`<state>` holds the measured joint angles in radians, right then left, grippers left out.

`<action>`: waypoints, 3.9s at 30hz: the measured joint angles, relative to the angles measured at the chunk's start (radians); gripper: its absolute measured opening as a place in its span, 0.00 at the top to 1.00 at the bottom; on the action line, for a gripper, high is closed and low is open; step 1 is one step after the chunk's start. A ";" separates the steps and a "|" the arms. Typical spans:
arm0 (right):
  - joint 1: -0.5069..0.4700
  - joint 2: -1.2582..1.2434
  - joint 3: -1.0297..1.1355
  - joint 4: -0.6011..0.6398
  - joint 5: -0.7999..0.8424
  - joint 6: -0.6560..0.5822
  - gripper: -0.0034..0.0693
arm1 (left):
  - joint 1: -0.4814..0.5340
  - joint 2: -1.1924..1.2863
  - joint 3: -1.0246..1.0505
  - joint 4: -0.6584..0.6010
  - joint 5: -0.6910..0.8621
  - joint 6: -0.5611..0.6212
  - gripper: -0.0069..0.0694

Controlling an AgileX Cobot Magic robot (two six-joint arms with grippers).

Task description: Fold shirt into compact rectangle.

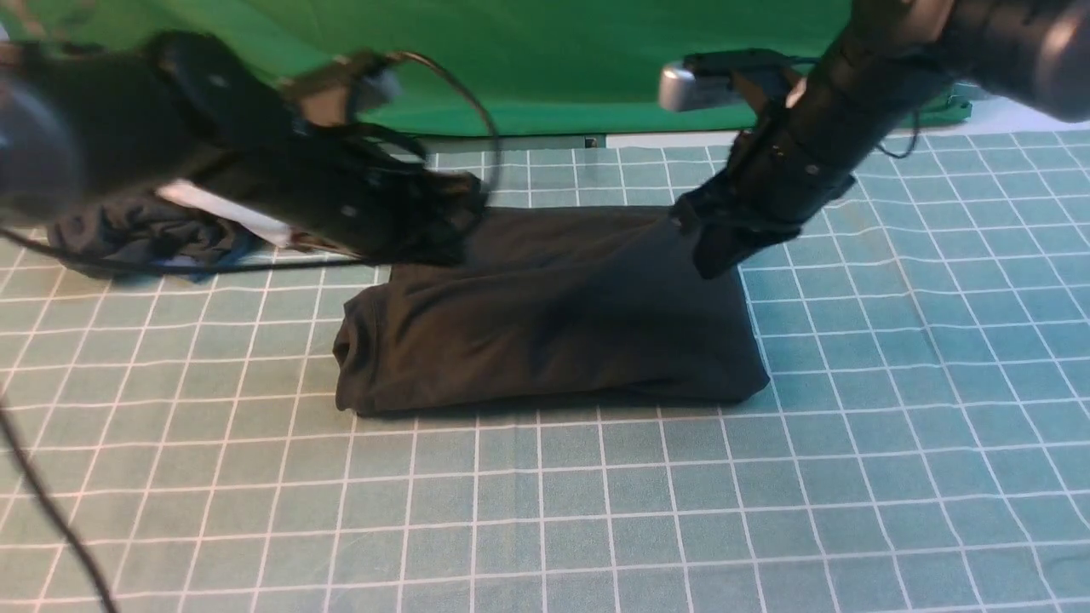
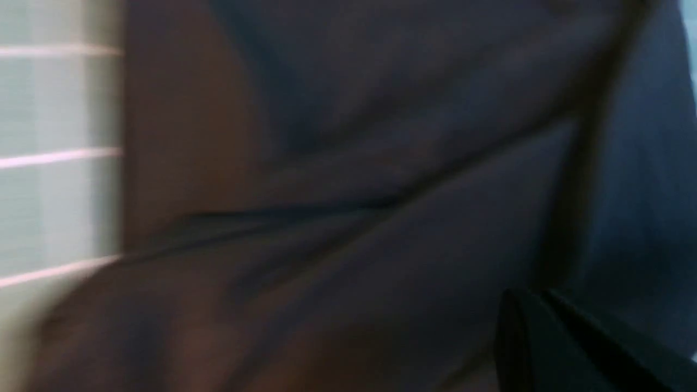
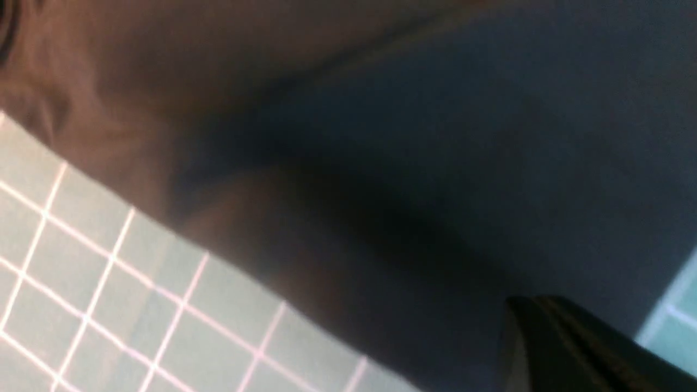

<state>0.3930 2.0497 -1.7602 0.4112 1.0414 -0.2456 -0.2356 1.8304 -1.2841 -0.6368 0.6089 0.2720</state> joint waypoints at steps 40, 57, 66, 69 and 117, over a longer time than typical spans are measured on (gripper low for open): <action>-0.048 -0.232 -0.045 -0.180 0.109 0.079 0.96 | 0.091 -0.444 -0.028 0.311 0.095 -0.122 0.89; -0.005 -0.201 0.321 -0.069 -0.148 0.048 0.55 | 0.178 -1.137 0.608 0.276 0.088 -0.164 0.89; -0.005 -0.026 0.325 0.117 -0.251 0.021 0.13 | 0.178 -1.198 0.659 0.270 0.081 -0.199 0.89; -0.005 0.017 0.325 0.164 -0.253 -0.009 0.25 | 0.178 -1.198 0.659 0.269 0.080 -0.208 0.89; -0.057 -1.346 0.742 -0.246 -0.499 0.031 0.94 | 0.178 -1.198 0.659 0.273 0.100 -0.225 0.89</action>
<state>0.3356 0.7037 -1.0181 0.1651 0.5422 -0.2145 -0.0580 0.6327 -0.6247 -0.3634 0.7091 0.0468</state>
